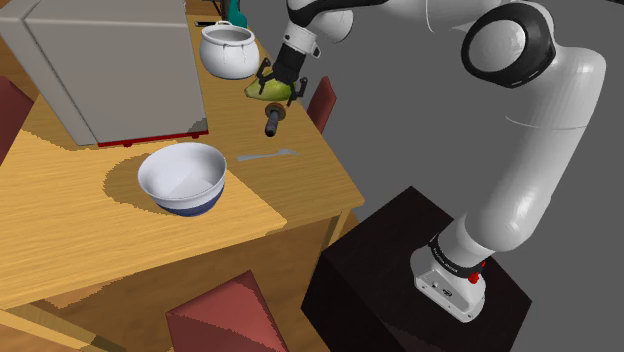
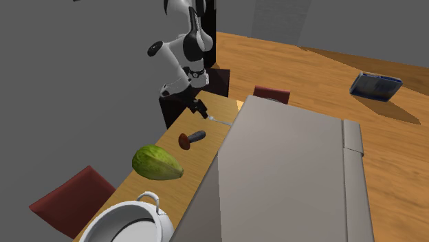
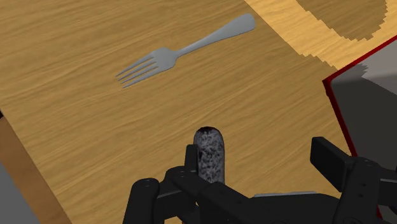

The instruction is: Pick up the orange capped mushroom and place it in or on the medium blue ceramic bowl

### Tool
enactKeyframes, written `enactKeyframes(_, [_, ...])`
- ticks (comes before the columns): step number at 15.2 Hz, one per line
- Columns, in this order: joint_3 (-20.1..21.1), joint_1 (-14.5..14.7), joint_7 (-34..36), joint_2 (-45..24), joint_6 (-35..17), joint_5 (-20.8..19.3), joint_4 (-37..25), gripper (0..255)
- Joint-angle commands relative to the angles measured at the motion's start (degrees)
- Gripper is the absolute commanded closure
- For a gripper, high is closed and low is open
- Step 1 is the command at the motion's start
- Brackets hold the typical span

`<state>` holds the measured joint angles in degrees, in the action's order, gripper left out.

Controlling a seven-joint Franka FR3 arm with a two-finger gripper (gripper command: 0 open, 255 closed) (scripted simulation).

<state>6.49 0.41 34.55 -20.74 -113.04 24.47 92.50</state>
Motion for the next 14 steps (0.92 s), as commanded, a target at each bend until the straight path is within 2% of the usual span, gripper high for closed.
enactKeyframes(1, [0.1, 0.3, -0.1, -0.5, -1.3, 0.2, 0.7, 0])
enactKeyframes(4, [0.3, 0.7, -0.2, -1.1, -2.9, 0.3, 1.6, 0])
enactKeyframes(11, [0.3, 0.7, -0.2, -1.1, -2.9, 0.3, 1.6, 0])
enactKeyframes(12, [0.3, 0.7, -0.2, -1.1, -2.9, 0.3, 1.6, 255])
enactKeyframes(14, [0.3, 0.7, -0.2, -1.1, -2.9, 0.3, 1.6, 255])
